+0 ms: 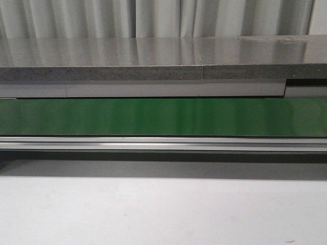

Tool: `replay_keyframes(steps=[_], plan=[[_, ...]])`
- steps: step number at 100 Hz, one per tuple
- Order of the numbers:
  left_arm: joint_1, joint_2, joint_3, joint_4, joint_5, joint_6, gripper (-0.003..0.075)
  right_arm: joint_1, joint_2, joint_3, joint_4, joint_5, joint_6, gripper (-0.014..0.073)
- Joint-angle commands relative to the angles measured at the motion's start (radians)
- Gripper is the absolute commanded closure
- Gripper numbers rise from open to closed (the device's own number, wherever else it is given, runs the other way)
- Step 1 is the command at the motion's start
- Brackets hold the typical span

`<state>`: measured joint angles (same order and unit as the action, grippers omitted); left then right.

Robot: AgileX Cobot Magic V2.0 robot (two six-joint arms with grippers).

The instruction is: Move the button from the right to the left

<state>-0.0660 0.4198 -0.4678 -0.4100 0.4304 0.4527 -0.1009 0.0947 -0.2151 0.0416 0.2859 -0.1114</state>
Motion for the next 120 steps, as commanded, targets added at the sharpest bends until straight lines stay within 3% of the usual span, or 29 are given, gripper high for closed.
replay_keyframes(steps=[1, 16, 49, 91, 120], plan=[[-0.008, -0.034, 0.004, -0.026, -0.080, 0.000, 0.0741, 0.003, 0.012, -0.027, -0.005, -0.089, -0.001, 0.0660], [-0.006, -0.111, 0.078, 0.002, -0.104, -0.092, 0.0741, 0.003, 0.012, -0.027, -0.005, -0.089, -0.001, 0.0660], [-0.006, -0.326, 0.297, 0.324, -0.355, -0.363, 0.0741, 0.003, 0.012, -0.027, -0.005, -0.089, -0.001, 0.0660], [-0.006, -0.456, 0.512, 0.342, -0.464, -0.385, 0.0741, 0.003, 0.012, -0.027, -0.005, -0.089, -0.001, 0.0660], [-0.006, -0.456, 0.512, 0.346, -0.401, -0.385, 0.0741, 0.003, 0.012, -0.027, -0.005, -0.089, -0.001, 0.0660]])
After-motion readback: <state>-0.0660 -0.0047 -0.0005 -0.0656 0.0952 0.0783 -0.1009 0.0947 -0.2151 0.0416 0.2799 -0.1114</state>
